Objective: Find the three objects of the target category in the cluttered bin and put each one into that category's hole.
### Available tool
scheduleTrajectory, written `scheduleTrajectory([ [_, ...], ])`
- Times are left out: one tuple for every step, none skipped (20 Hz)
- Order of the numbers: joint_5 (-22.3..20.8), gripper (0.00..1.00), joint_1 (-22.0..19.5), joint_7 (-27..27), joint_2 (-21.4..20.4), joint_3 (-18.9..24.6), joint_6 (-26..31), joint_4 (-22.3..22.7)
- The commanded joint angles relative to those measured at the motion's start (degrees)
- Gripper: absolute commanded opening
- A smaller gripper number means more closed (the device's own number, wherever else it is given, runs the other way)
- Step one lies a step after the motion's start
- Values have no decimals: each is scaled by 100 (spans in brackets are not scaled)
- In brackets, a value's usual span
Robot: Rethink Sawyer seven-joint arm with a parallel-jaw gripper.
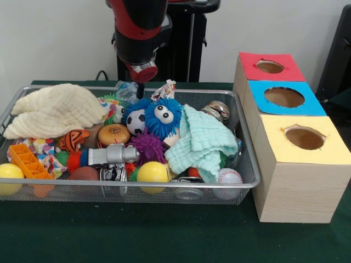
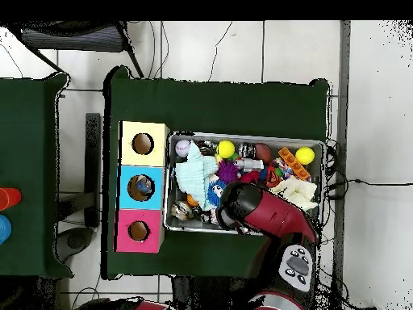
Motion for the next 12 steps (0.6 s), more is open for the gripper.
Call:
scheduleTrajectory([
  [51,100,147,938,-78,154,431,-161],
  [68,100,156,945,-87,165,381,-122],
  [75,100,126,928,-57,170,322,-143],
  [96,100,112,929,-27,198,188,-102],
  [94,100,73,899,9,203,138,-126],
  [104,100,60,898,40,218,21,-102],
  [108,100,59,900,52,215,0,-92],
  [85,100,68,894,68,187,10,-98],
  [67,100,66,889,100,172,24,-104],
  [51,100,72,891,119,151,-44,-96],
  [22,100,81,886,139,110,-26,-138],
  [-17,100,93,868,165,73,5,-175],
])
